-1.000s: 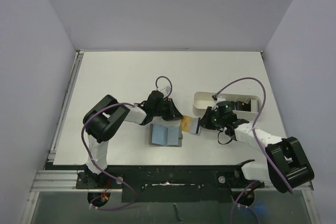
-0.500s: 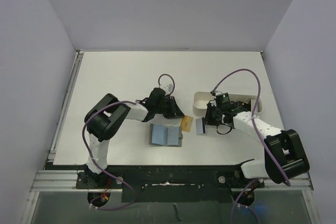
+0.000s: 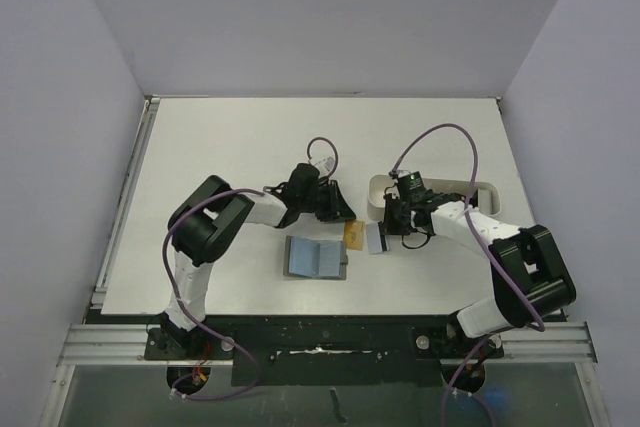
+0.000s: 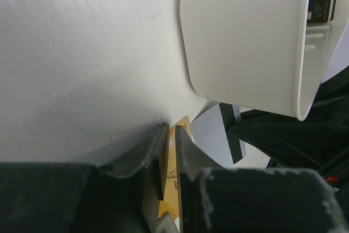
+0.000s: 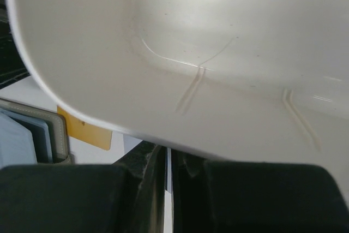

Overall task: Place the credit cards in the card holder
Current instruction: Adjust the credit card at the center of the board.

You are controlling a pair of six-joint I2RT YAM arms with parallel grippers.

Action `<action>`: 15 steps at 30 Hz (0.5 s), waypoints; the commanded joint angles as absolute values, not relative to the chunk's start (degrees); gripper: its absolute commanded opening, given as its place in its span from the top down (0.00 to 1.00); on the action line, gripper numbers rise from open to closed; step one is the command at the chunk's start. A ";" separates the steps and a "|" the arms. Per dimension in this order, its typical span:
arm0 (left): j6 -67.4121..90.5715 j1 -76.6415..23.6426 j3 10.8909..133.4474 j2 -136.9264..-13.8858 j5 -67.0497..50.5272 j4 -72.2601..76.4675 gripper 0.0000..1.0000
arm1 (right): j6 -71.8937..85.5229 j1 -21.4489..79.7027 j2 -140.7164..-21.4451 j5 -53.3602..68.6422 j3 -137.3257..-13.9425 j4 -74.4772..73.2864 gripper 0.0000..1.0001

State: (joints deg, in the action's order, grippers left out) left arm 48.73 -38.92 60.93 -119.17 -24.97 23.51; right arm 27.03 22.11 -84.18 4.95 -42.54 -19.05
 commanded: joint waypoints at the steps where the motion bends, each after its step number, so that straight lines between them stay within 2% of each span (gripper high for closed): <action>1: 46.10 -39.90 60.73 -122.26 -23.39 17.43 0.88 | 25.80 24.42 -85.03 2.52 -43.07 -19.43 1.00; 15: 45.54 -39.22 60.00 -116.92 -20.65 12.37 0.88 | 26.60 25.16 -82.49 4.02 -41.05 -19.30 1.00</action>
